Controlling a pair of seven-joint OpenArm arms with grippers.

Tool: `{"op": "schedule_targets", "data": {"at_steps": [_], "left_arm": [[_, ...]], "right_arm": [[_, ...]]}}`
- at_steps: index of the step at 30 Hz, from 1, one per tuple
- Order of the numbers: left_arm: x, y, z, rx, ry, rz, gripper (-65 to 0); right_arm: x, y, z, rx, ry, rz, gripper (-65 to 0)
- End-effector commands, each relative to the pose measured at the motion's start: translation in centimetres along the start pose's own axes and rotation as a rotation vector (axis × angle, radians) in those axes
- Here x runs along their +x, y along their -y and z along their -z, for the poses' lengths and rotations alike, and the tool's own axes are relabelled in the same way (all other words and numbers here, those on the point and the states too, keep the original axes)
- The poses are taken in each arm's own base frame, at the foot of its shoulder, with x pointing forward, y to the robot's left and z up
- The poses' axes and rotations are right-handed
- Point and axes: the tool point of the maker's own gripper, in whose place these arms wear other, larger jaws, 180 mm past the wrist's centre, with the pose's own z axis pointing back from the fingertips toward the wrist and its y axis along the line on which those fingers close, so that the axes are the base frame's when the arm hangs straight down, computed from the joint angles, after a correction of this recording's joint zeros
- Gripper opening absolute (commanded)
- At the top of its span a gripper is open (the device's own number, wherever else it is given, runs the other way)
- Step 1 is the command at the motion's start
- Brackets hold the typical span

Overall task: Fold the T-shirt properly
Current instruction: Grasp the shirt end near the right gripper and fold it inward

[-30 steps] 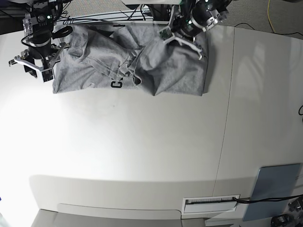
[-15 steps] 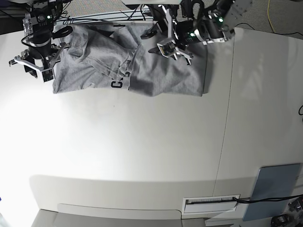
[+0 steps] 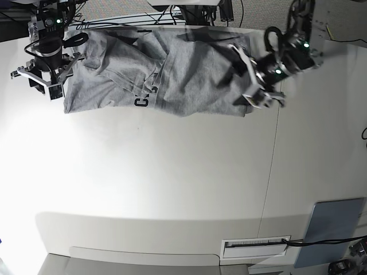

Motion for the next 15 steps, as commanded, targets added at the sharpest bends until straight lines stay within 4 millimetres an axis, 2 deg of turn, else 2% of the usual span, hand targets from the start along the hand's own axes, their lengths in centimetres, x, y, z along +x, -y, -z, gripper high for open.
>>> {"op": "schedule_targets", "data": {"at_steps": [1,4,7,11,15], "left_arm": [[0.4,-0.7,-0.4,0.016,0.023,0.002,-30.2],[-1.1,-2.6,-0.7,0.066,-0.012,-0.025,-30.3],[-3.4,-3.6,-0.6,0.084,-0.062,-0.075,-30.3],[-5.6,-3.2,-0.2,0.043,-0.099,-0.124,-30.3],[-6.1,-2.8,-0.2,0.029,-0.100,-0.156,-30.3]], "right_arm": [[0.7,0.8,-0.3,-0.025,0.029,-0.006,-42.9],[-0.2,0.4,-0.5,-0.009,0.004,-0.011,-42.9],[-1.3,-0.1,-0.7,0.011,-0.035,-0.017,-42.9],[-2.2,-0.2,-0.8,0.055,-0.062,0.048,-42.9],[-4.6,1.3,0.2,0.102,-0.132,0.167,-42.9]]}}
